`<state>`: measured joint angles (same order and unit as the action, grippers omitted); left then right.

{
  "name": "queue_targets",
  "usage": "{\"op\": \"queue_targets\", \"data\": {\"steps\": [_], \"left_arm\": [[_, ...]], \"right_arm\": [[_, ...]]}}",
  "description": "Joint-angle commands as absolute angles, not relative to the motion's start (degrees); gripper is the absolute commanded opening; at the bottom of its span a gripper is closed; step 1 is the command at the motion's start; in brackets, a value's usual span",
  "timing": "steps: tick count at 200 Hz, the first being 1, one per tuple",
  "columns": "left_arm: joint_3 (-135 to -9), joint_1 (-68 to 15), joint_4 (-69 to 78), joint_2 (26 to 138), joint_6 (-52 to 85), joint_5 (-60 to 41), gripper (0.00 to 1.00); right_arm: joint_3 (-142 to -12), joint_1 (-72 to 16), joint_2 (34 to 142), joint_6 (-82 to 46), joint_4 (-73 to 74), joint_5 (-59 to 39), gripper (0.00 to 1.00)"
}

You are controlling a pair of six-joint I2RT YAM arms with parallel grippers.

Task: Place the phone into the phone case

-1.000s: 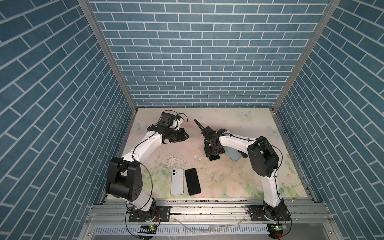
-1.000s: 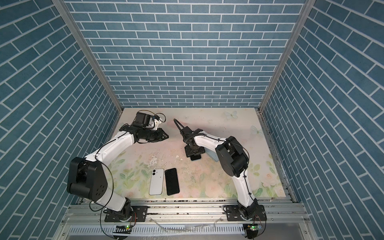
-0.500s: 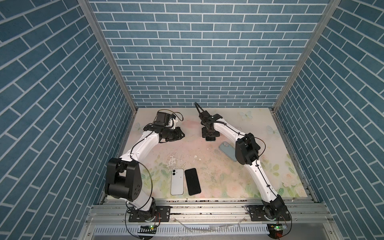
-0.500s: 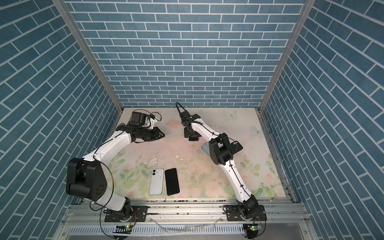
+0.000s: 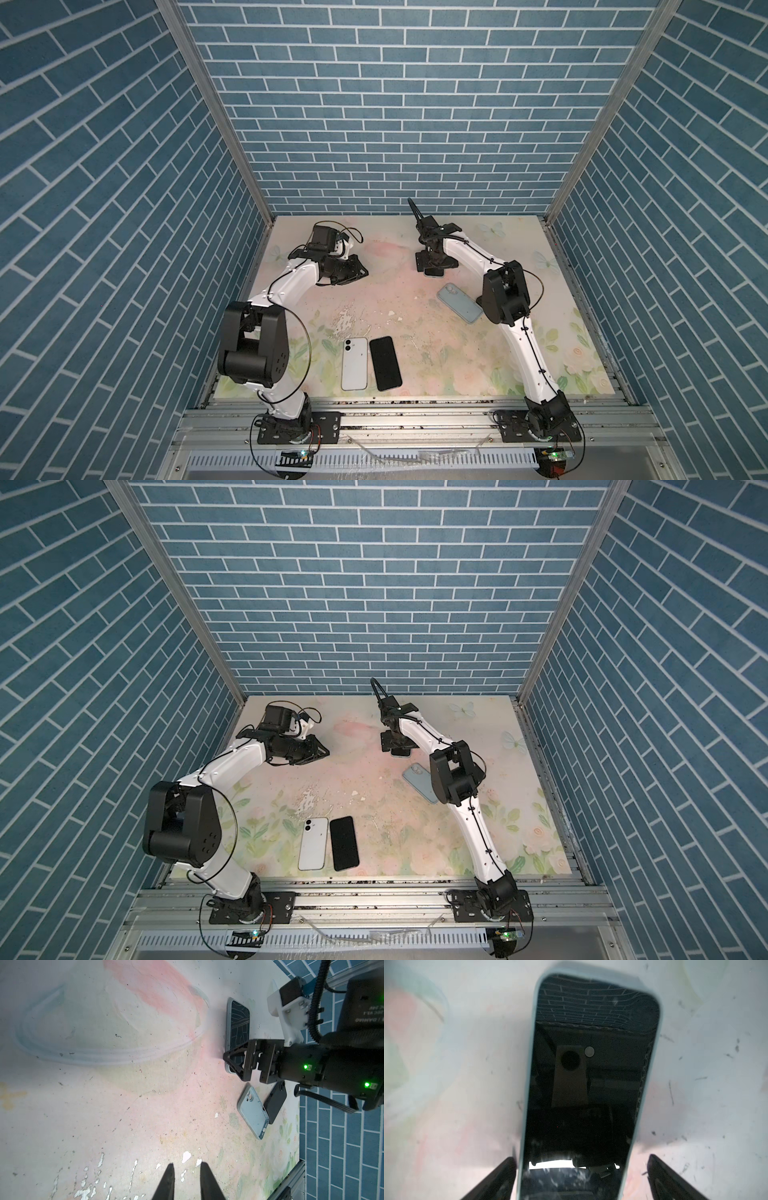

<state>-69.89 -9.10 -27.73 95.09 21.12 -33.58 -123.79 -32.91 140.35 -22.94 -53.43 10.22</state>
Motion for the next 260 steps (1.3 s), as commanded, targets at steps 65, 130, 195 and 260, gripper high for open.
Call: {"op": "queue_targets", "data": {"steps": [65, 130, 195, 260], "left_arm": [[-70.40, -8.61, -30.82, 92.84, 17.64, -29.46, 0.24], [-70.45, -8.61, -31.38, 92.02, 16.96, -28.08, 0.25], [-70.91, -8.61, -31.03, 93.24, 17.23, -28.74, 0.24], [-70.97, -8.61, -30.59, 93.26, 17.58, -29.68, 0.25]], "right_arm": [[-80.25, -30.28, 106.54, -18.56, -35.32, 0.00, 0.70], [-74.39, -27.80, 107.84, -13.84, -33.29, 2.87, 0.49], [-72.50, -26.64, 110.59, -10.79, -30.94, 4.86, 0.34], [-70.31, -26.63, 108.24, -9.31, -29.47, 3.91, 0.30]]}}
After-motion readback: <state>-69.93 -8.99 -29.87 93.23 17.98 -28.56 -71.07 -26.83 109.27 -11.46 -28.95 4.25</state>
